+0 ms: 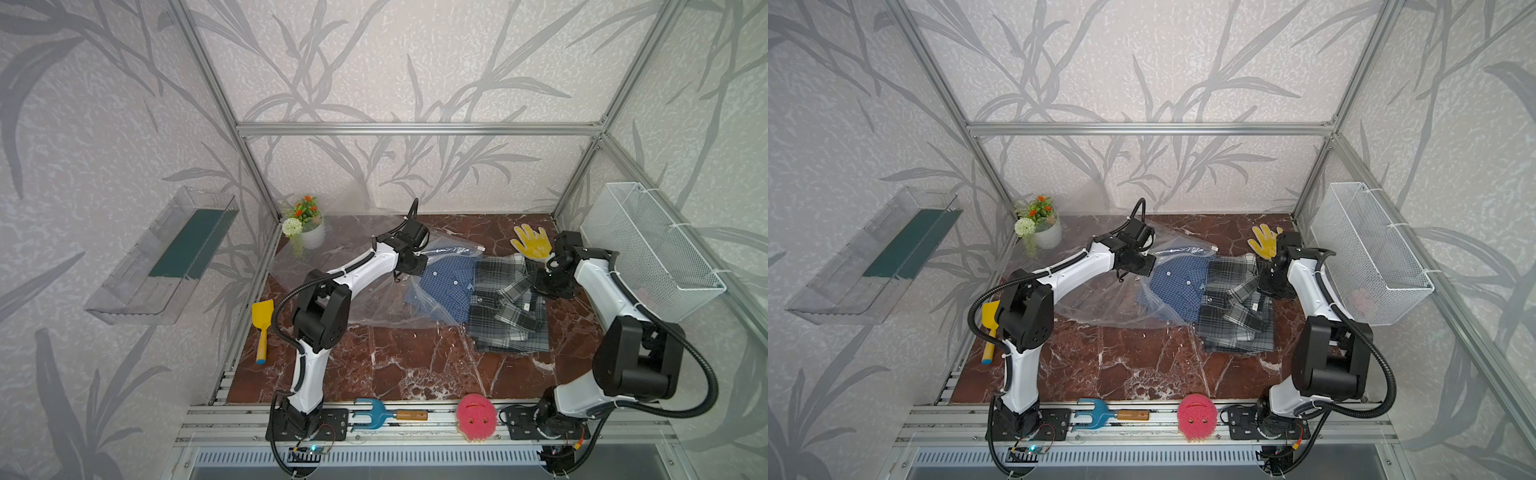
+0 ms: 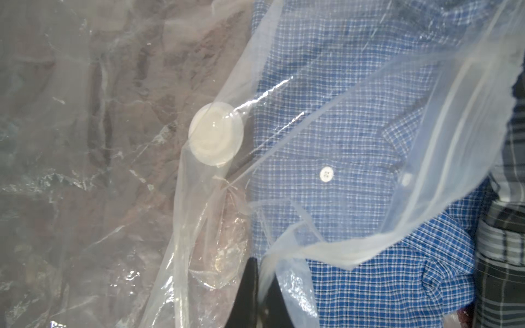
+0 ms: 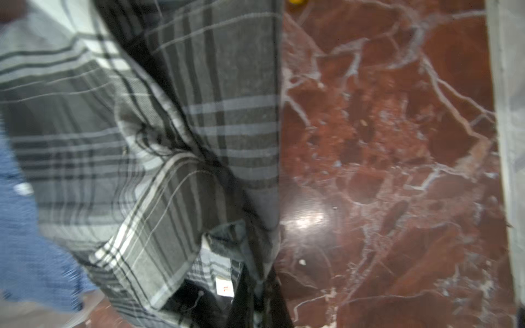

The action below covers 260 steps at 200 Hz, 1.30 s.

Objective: Take the shirt out of the vacuum bag
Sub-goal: Take out the shirt from the vacuum bag, then place the shirt at the center of the board.

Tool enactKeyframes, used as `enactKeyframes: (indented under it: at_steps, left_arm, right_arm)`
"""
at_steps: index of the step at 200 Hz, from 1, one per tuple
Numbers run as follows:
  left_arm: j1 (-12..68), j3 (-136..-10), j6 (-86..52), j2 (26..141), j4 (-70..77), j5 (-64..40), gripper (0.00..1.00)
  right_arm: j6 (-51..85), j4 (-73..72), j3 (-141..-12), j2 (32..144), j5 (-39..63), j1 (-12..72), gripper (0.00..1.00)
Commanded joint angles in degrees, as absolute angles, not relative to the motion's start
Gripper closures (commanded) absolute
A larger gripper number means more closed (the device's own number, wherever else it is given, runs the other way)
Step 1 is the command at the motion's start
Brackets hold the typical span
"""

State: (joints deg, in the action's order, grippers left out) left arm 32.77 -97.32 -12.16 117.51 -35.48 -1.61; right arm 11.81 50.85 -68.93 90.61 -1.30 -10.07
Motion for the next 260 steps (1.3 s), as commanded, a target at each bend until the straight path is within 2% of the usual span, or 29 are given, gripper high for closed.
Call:
enactKeyframes:
  at_steps: [1,71,141,184,199,213,228,245,260]
  left_arm:
    - [32.20,-97.16,-12.08,116.48,-36.17,-0.79,1.00]
    - [31.82,-96.68,-12.26,116.12,-36.21,-0.48,1.00]
    - [31.64,-97.40,-12.24,115.78,-36.93,-0.19,1.00]
    - [31.35,-96.40,-12.20,114.44,-36.89,0.30,1.00]
    - [31.18,-96.19,-11.97,114.01,-36.82,0.29,1.00]
    - [31.04,-96.20,-11.82,113.73,-36.90,0.34,1.00]
    - [31.09,-96.16,-11.86,113.42,-36.69,0.31,1.00]
    - [31.05,-96.02,-11.78,113.20,-36.44,0.00,1.00]
    - [31.00,-95.52,-11.99,112.86,-36.04,-0.25,1.00]
  right_arm:
    - [9.41,50.37,-70.52,91.38,-11.45,-11.76,1.00]
    - [7.38,45.76,-72.81,99.16,-12.06,-13.30,1.00]
    - [14.67,39.26,-73.04,105.49,-2.77,-13.23,1.00]
    - [14.01,40.83,-74.50,105.65,-7.84,-13.26,1.00]
    - [13.08,42.14,-75.27,104.39,-9.75,-13.27,0.96]
    - [12.13,43.28,-76.17,102.86,-9.84,-13.28,0.88]
    - [11.73,44.32,-76.96,100.89,-9.05,-13.28,0.72]
    - [11.33,44.75,-77.34,98.30,-7.83,-13.12,0.50]
    - [10.98,45.69,-77.76,95.93,-7.30,-12.80,0.44]
